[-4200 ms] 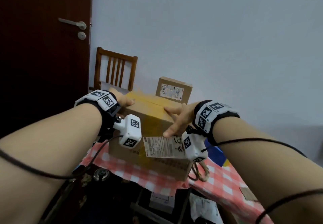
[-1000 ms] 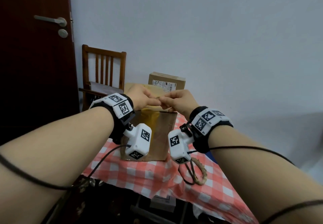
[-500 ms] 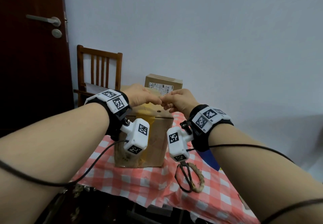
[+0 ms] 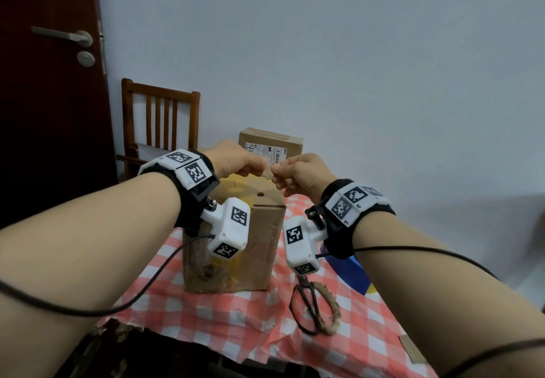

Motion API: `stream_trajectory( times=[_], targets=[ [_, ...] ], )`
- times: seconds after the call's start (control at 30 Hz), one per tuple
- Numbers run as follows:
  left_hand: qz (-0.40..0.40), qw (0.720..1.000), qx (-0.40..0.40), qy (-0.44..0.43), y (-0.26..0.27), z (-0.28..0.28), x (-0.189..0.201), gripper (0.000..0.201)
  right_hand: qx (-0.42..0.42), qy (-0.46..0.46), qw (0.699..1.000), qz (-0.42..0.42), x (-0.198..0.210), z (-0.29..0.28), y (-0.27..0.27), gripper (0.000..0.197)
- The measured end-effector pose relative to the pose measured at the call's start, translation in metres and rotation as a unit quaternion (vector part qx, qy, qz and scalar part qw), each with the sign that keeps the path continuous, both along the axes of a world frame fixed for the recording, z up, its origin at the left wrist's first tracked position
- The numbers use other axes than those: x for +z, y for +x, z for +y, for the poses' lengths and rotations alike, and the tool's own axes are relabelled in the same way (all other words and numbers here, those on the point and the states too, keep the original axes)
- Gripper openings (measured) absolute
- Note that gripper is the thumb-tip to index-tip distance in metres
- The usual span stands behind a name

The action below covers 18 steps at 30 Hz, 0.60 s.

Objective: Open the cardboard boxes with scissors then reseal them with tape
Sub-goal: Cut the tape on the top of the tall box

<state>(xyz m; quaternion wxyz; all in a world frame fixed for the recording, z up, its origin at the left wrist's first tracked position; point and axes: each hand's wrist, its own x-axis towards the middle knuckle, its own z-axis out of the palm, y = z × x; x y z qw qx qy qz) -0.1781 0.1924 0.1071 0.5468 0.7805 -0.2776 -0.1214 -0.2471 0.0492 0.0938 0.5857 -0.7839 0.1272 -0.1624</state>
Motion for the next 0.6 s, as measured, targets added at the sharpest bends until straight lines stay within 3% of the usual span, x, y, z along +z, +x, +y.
stream_trajectory(
  times=[0.13, 0.33, 0.5, 0.6],
  targets=[
    [-0.022, 1.000, -0.008, 0.013, 0.005, -0.002, -0.004, 0.010, 0.021, -0.010, 1.000, -0.002, -0.002, -0.001, 0.000, 0.015],
    [-0.030, 0.999, -0.007, 0.016, 0.001, -0.006, -0.007, 0.008, 0.032, 0.045, 0.998, -0.019, -0.002, -0.001, 0.001, 0.009],
    [-0.072, 0.992, 0.030, 0.095, 0.009, -0.007, -0.009, 0.018, -0.021, -0.063, 0.998, 0.019, -0.006, -0.002, 0.006, 0.004],
    [-0.082, 0.988, 0.024, 0.126, 0.012, -0.003, -0.013, 0.022, -0.038, -0.125, 0.989, 0.072, -0.007, -0.002, 0.012, 0.011]
  ],
)
